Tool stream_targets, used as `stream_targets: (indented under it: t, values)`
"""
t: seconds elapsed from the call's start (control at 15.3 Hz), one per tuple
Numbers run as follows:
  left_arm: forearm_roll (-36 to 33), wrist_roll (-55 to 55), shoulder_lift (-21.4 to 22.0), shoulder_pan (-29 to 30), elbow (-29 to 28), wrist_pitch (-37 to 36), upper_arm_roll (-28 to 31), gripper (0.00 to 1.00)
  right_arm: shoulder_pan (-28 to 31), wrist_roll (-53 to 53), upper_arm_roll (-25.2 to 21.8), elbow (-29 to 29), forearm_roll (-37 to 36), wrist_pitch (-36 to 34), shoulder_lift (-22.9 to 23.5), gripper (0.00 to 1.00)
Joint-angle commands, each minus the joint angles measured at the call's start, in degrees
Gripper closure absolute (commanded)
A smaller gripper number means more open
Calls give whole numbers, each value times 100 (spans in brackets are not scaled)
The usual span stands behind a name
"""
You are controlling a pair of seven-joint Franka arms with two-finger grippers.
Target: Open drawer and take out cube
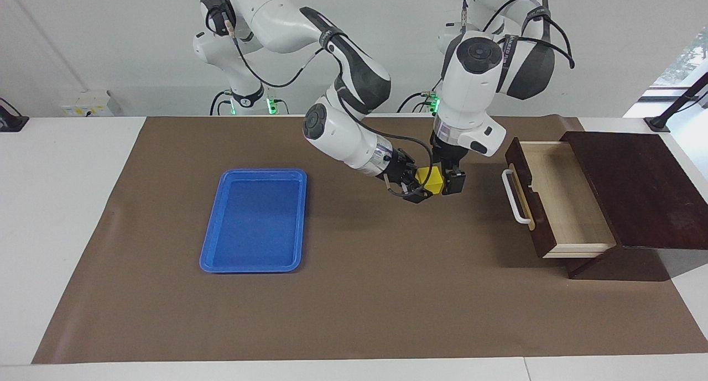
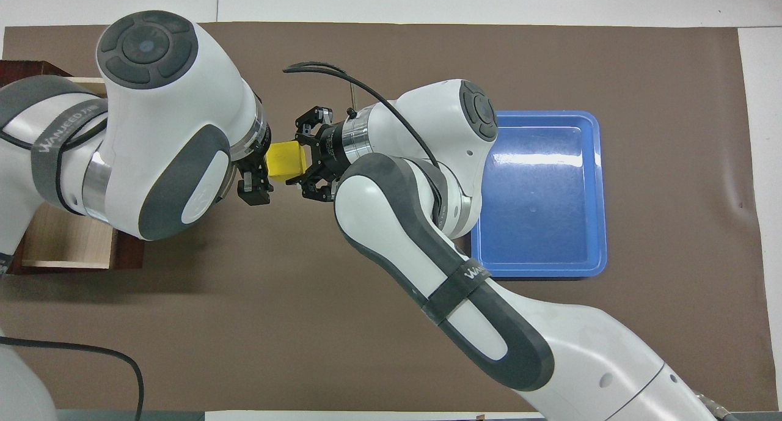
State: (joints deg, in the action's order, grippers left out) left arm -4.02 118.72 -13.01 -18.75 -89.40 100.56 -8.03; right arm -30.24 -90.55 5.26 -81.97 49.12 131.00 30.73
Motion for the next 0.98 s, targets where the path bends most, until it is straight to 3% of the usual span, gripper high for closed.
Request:
stream_targets:
  t: [0.0, 0.26, 0.59, 0.92]
  values:
    - [-63, -488, 263, 414, -760, 576, 12, 0, 281, -174, 28, 32, -139, -154, -58, 100]
    - [-72, -1287, 519, 1029, -1474, 1140, 12, 0, 1106, -139, 28, 32, -148, -566, -155, 100]
    - [-72, -2448, 580, 1733, -1677, 1308, 12, 0, 2309, 466, 28, -135, -148, -882, -181, 100]
    - [-151, -3222, 572, 2199, -1660, 1308, 21, 0, 3058, 2081, 19, -1214, -140, -1182, -506, 100]
